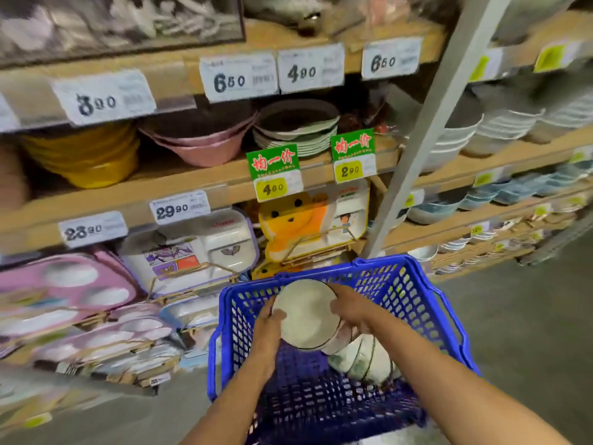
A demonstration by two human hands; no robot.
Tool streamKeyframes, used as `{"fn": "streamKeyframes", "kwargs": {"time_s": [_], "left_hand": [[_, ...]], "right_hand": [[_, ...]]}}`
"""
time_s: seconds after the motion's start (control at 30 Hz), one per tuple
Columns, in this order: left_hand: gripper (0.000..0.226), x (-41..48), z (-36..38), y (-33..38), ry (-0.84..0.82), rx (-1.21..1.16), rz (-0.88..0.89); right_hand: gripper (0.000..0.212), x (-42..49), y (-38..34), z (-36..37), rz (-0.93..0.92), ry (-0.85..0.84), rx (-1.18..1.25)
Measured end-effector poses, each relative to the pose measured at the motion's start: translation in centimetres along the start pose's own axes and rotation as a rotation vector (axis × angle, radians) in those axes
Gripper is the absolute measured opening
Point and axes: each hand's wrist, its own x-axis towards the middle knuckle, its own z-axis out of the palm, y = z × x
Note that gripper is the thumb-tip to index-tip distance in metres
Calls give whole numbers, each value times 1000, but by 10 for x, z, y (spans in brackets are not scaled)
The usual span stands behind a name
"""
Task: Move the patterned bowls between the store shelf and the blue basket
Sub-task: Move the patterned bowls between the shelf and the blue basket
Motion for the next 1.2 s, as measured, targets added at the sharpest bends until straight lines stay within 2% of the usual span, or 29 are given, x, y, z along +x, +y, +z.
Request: {"fn": "streamKeyframes", "kwargs": {"time_s": [0.17, 0.3, 0.4, 0.5, 0.63, 0.7, 0.83, 0.97, 1.07, 1.2], "left_hand": [[37, -34, 23, 45, -117, -160, 136], [40, -70, 61, 82, -187, -278, 224], [40, -102, 93, 100, -208, -312, 284], [33, -133, 130, 109, -224, -336, 285], [35, -163, 187, 113, -265, -354, 195], [37, -181, 226, 111, -272, -356, 178], [29, -210, 295, 110, -293, -337, 189], [28, -237, 357, 106, -343, -321, 150], [36, -248, 399, 112, -368, -314, 155], [33, -257, 447, 127, -396, -301, 225]], "right_hand": [[46, -62, -27, -36, -43, 47, 273], [44, -107, -37, -65, -112, 138, 338], [26, -138, -37, -86, -185, 269, 390], [22, -165, -28, -106, -268, 394, 518], [29, -191, -12, -135, -374, 533, 837], [34, -208, 4, -164, -400, 554, 924], [36, -236, 36, -226, -430, 604, 950], [35, -258, 63, -284, -430, 635, 937], [30, -274, 76, -324, -439, 664, 935], [29, -285, 84, -371, -435, 683, 914]]}}
